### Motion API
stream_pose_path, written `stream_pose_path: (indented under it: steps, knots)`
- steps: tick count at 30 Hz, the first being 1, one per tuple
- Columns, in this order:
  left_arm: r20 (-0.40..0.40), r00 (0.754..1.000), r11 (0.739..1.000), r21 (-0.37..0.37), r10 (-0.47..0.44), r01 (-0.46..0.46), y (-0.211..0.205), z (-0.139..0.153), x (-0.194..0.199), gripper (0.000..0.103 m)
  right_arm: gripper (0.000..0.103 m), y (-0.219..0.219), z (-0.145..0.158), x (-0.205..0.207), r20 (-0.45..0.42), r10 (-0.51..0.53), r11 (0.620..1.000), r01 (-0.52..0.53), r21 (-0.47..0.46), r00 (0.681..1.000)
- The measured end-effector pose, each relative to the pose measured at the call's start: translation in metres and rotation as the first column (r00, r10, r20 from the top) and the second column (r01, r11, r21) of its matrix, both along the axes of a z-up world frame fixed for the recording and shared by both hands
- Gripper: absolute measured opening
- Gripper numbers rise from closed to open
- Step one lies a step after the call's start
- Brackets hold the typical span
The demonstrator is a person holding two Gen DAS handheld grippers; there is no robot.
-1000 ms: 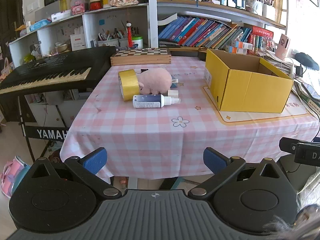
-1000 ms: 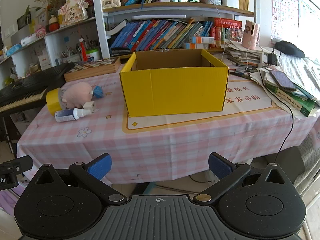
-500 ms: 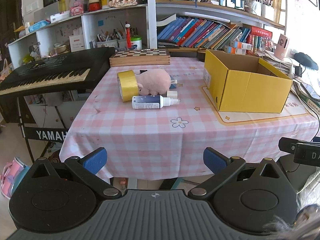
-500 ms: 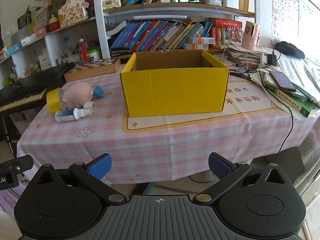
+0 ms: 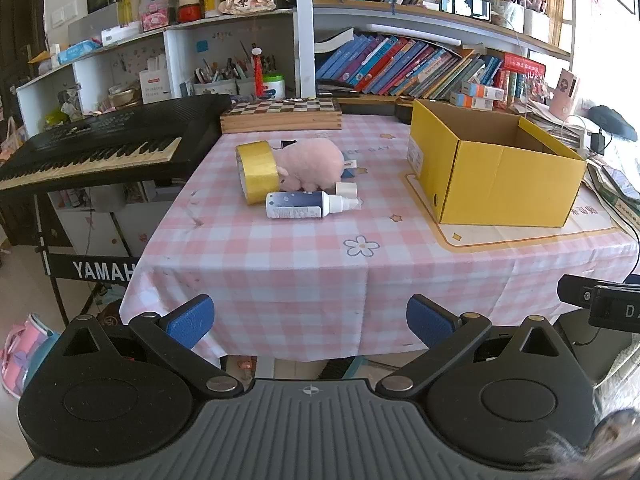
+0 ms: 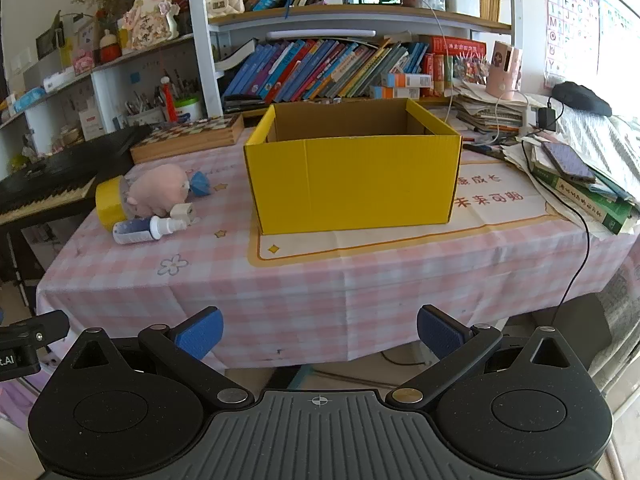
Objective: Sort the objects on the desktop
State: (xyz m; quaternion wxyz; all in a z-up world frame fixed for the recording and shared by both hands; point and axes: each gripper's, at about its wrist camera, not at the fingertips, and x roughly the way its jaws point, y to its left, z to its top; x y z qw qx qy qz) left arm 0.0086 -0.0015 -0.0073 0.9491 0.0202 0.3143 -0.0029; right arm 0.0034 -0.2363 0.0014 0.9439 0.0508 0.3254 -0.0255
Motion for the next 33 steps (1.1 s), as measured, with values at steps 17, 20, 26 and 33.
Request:
stream_pose_path:
  steps: [17, 20, 26, 33]
  knots:
    - [-0.012, 1.0, 1.0, -0.007, 0.002, -0.002, 0.004, 0.001, 0.003, 0.103, 0.103, 0.001, 0.0, 0.006, -0.029, 0.001, 1.0, -0.001, 0.001, 1.0]
    - [-0.008, 1.0, 1.0, 0.006, -0.01, 0.01, 0.003, 0.002, 0.002, 0.103, 0.103, 0.004, 0.001, 0.006, -0.021, 0.011, 1.0, -0.011, -0.007, 1.0]
    - [0.002, 1.0, 1.0, 0.014, -0.019, 0.019, 0.004, 0.003, 0.002, 0.103, 0.103, 0.011, 0.003, 0.008, -0.011, 0.028, 1.0, -0.028, -0.013, 1.0]
    - [0.003, 1.0, 1.0, 0.007, -0.008, 0.008, 0.013, 0.005, 0.003, 0.103, 0.103, 0.022, 0.006, 0.008, 0.002, 0.067, 0.998, -0.067, -0.005, 0.998]
